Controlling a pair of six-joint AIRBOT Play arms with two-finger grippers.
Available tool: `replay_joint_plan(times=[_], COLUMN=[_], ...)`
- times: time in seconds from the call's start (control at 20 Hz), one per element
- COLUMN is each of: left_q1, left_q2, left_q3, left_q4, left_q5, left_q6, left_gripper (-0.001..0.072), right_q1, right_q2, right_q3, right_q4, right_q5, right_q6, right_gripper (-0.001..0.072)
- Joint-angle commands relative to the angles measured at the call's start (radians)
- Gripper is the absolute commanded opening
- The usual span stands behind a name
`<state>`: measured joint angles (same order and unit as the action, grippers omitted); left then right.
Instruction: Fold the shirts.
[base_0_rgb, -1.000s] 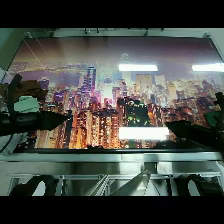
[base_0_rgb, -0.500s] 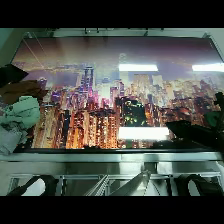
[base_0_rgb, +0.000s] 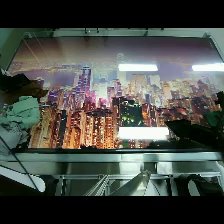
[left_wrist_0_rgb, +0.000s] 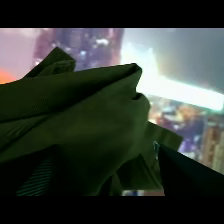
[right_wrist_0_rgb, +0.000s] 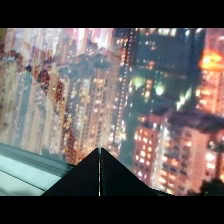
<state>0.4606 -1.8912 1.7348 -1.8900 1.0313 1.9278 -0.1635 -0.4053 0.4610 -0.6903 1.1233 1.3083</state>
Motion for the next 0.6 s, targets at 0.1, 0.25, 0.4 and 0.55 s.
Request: replay_joint_plan(times=[0.1,0.25,0.4,0.55], left_q1=[-0.112,-0.184,-0.274,-0.386], left_q2=[-0.172,-0.175,-0.113,0.045], left_q3=[0.185,0.285,0.356,0.267], left_q4=[0.384,0.396,0.158,-0.394], left_q5=[0.099,0.159,0.163,0.166], left_q6=[-0.087,-0.12,-0.108,0.037], left_gripper=[0.0554,0.0019,0.0019,0.002], right_q1=[0.001,0.001,0.001,0.001], right_q2=[0.0,0.001,0.001,0.001], right_q3=[0.0,0.0,0.0,0.0], right_q4=[0.014,0.022,0.021,0.022], right_q5=[-0.001,-0.001,-0.001,-0.002], right_q6=[0.0,0.0,0.0,0.0], right_gripper=[0.0021,0.0021,0.0021,0.0021])
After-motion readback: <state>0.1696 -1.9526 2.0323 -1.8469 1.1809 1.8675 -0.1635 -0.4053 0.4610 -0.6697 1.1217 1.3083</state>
